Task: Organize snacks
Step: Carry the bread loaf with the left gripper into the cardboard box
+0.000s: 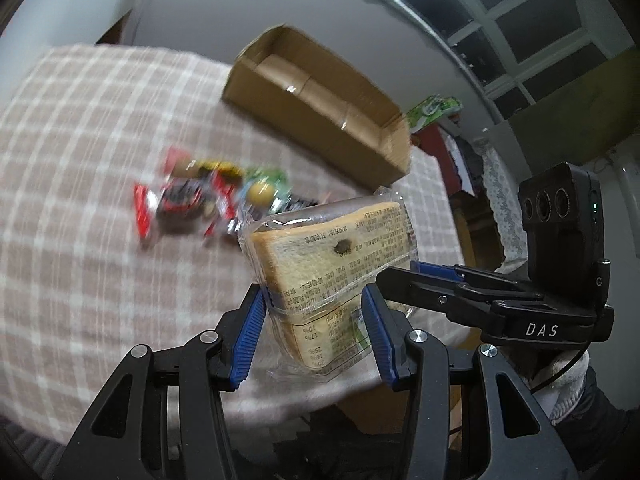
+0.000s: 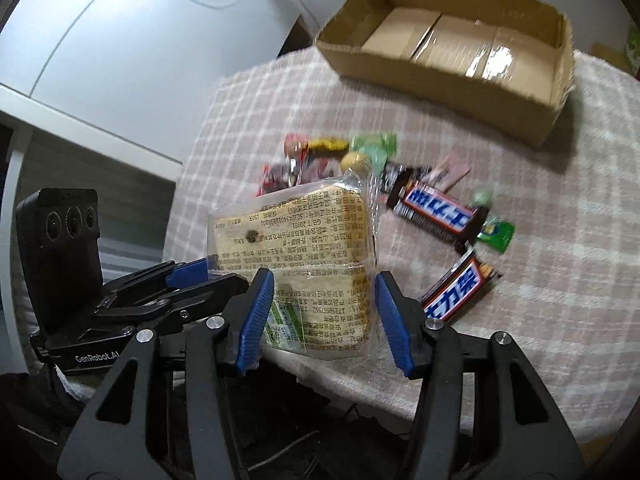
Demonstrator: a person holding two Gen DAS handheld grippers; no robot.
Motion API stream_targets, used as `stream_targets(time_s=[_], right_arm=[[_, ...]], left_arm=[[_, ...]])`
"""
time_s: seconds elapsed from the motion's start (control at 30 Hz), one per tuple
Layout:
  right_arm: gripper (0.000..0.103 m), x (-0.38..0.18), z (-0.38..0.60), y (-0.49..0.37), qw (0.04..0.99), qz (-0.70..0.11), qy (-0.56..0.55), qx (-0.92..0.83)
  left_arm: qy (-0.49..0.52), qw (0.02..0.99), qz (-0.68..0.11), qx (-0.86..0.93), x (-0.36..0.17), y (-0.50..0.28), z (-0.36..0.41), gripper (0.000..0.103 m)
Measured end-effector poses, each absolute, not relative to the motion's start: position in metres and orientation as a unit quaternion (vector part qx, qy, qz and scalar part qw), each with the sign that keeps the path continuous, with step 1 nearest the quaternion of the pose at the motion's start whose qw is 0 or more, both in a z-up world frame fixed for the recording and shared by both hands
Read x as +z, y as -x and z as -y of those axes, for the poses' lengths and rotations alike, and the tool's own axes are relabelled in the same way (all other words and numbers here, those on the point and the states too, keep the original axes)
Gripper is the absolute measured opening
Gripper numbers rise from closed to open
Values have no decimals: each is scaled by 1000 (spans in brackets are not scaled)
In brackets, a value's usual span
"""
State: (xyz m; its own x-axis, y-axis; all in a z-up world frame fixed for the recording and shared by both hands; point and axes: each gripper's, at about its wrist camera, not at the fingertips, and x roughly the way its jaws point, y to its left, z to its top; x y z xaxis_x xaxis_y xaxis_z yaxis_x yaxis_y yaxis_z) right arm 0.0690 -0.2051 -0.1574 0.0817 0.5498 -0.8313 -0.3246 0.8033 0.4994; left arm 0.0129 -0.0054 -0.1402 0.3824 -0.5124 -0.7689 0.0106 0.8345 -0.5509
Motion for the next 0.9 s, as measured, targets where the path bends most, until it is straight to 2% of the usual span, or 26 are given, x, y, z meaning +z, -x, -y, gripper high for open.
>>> stream_targets(time_s=[0.53,0.9], right_arm=[[55,-112,232,-127,779,-555,-108,271],[55,-110,242,-173,795,-543,-102,249]], left_arm=[[189,826,-488,-208,-104,-88,35,47],[159,837,-475,-219,-95,-149,52,47]])
